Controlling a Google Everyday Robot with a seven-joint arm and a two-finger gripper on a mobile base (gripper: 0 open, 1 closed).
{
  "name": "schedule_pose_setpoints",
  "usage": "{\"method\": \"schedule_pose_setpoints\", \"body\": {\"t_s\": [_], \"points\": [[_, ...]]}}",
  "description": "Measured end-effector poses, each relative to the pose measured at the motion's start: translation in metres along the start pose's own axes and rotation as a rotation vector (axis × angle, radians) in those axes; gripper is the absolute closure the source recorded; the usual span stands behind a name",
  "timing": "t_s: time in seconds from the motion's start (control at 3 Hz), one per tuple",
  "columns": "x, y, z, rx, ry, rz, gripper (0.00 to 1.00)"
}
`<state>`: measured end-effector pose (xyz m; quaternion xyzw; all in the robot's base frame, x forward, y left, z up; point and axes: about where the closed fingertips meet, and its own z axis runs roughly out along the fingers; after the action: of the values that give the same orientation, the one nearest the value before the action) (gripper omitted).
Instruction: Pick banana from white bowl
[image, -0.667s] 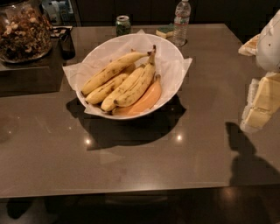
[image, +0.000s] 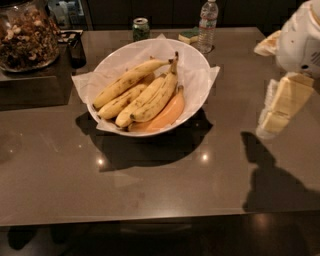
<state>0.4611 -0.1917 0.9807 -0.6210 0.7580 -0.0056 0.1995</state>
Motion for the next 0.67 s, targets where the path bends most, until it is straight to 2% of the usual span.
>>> {"method": "schedule_pose_setpoints", "body": {"t_s": [0.33,0.67], "points": [[-0.048,-0.027,0.006,-0.025,-0.130,-0.098,0.00],[-0.086,-0.035,0.000,-0.036,-0.186,-0.201,0.00]]}}
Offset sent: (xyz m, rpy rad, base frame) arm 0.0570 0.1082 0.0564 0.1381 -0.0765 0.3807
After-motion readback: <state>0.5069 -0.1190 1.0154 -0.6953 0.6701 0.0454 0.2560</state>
